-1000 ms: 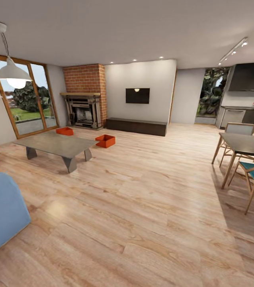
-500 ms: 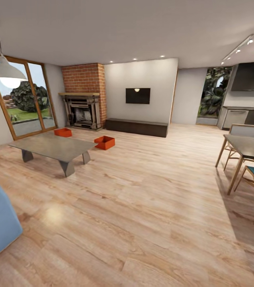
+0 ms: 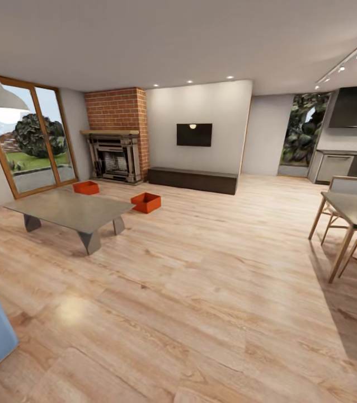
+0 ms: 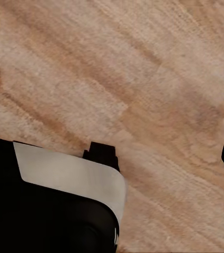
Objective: Move the two storage containers from the living room to the garage. In the garage, place one container on the floor and stack the other container on top of it (either order is fine).
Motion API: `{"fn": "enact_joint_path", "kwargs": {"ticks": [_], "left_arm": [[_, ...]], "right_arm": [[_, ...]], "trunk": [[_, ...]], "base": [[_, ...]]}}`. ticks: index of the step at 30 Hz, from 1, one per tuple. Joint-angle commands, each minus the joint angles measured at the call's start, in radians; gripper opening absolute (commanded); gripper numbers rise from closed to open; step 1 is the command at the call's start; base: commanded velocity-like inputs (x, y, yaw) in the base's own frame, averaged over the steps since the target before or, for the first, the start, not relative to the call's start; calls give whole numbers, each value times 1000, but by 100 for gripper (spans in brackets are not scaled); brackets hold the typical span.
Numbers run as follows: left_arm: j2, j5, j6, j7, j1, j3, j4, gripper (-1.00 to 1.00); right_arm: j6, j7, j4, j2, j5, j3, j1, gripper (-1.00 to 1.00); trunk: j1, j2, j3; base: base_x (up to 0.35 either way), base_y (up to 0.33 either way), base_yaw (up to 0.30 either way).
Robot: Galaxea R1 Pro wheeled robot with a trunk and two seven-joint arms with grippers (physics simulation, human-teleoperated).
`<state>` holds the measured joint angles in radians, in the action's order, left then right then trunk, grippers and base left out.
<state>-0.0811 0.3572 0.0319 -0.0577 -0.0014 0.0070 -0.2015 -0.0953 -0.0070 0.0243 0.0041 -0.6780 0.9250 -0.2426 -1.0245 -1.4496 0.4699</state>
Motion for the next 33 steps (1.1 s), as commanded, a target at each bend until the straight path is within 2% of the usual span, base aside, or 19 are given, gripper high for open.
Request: {"fn": "enact_joint_path", "kwargs": {"ticks": [1, 27, 33], "left_arm": [[0, 6, 3, -4, 0, 1, -1, 100], [0, 6, 3, -4, 0, 1, -1, 100], [0, 6, 3, -4, 0, 1, -1, 100]], "right_arm": [[-4, -1, 2, 1, -6, 8, 0, 100], [-4, -1, 2, 1, -6, 8, -1, 100], [-3, -1, 2, 2, -6, 6, 0, 100]], "trunk": [[-1, 0, 1], [-1, 0, 1], [-1, 0, 1]], "base": [[326, 0, 0], [326, 0, -1], [326, 0, -99]]}}
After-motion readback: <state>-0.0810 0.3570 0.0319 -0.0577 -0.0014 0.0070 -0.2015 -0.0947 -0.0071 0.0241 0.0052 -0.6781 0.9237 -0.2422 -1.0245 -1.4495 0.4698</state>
